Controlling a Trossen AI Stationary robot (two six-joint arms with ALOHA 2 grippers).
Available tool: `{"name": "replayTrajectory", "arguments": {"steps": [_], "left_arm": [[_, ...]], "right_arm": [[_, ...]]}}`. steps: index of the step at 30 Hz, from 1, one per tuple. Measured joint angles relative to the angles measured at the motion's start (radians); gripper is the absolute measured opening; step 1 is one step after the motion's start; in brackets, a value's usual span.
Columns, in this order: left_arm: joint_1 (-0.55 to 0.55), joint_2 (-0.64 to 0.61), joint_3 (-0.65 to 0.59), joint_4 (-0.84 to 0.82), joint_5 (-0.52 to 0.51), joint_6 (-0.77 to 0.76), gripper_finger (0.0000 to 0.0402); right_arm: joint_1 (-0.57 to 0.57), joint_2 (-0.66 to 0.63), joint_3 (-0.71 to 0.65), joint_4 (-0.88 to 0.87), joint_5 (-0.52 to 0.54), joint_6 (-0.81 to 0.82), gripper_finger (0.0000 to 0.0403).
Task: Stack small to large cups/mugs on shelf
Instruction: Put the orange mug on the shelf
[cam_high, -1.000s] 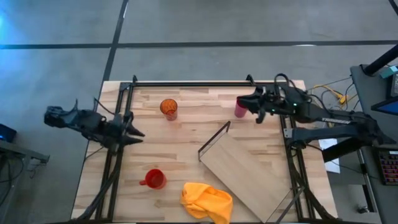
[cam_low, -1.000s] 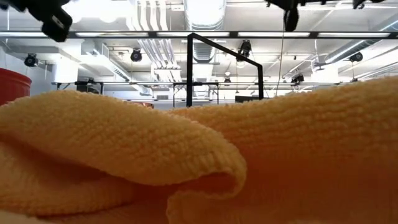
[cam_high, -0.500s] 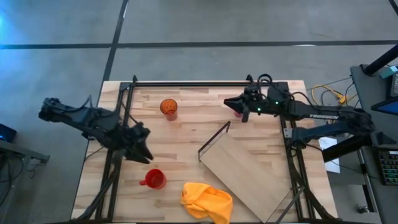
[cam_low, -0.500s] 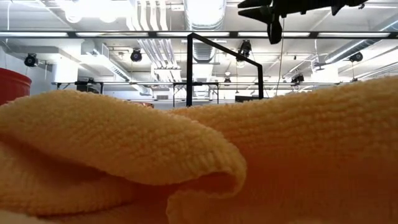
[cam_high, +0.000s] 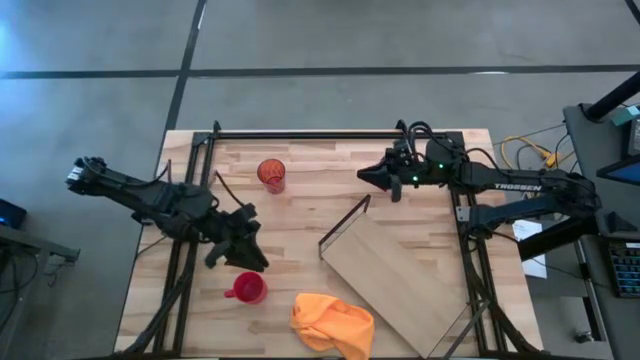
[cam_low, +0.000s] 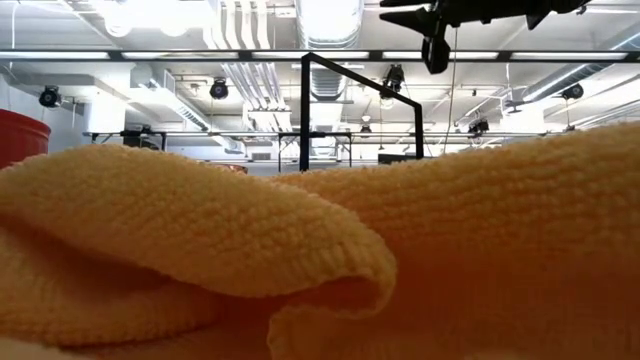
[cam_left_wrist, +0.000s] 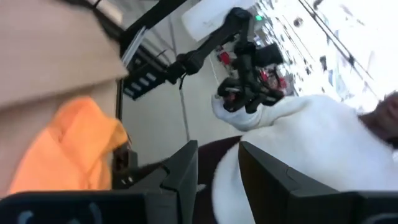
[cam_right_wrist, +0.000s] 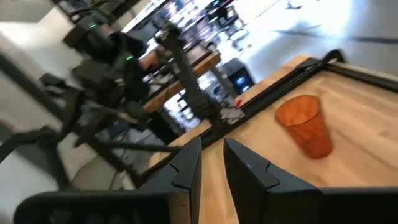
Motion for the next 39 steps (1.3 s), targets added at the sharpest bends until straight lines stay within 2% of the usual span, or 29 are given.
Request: {"name": "replayTrajectory", "arguments": {"steps": [4, 7, 10, 14, 23, 28, 39], "left_arm": [[0.001, 0.058, 0.000, -0.011, -0.001, -0.030, 0.0102], [0.001, 0.124, -0.001, -0.034, 0.002, -0.121, 0.0102], [0.001, 0.194, -0.002, -0.063, 0.057, -0.224, 0.0102], [-0.019, 0.266, 0.016, -0.191, 0.106, -0.226, 0.0102], [-0.055, 0.332, 0.069, -0.648, 0.082, -0.108, 0.0102], [-0.069, 0.343, 0.126, -0.862, -0.056, -0.012, 0.0102], [-0.082, 0.363, 0.082, -0.928, -0.112, 0.117, 0.0102]], "right_arm": [[0.000, 0.000, 0.000, 0.000, -0.058, -0.006, 0.0063], [0.000, 0.000, 0.000, 0.000, -0.070, 0.010, 0.0063], [0.000, 0.000, 0.000, 0.000, -0.071, 0.028, 0.0063], [0.000, 0.000, 0.000, -0.001, -0.071, 0.030, 0.0063], [0.000, -0.001, 0.000, -0.055, -0.070, 0.030, 0.0063], [0.000, -0.001, -0.001, -0.108, -0.070, 0.030, 0.0063], [0.000, -0.001, -0.001, -0.113, -0.070, 0.031, 0.0063]]}}
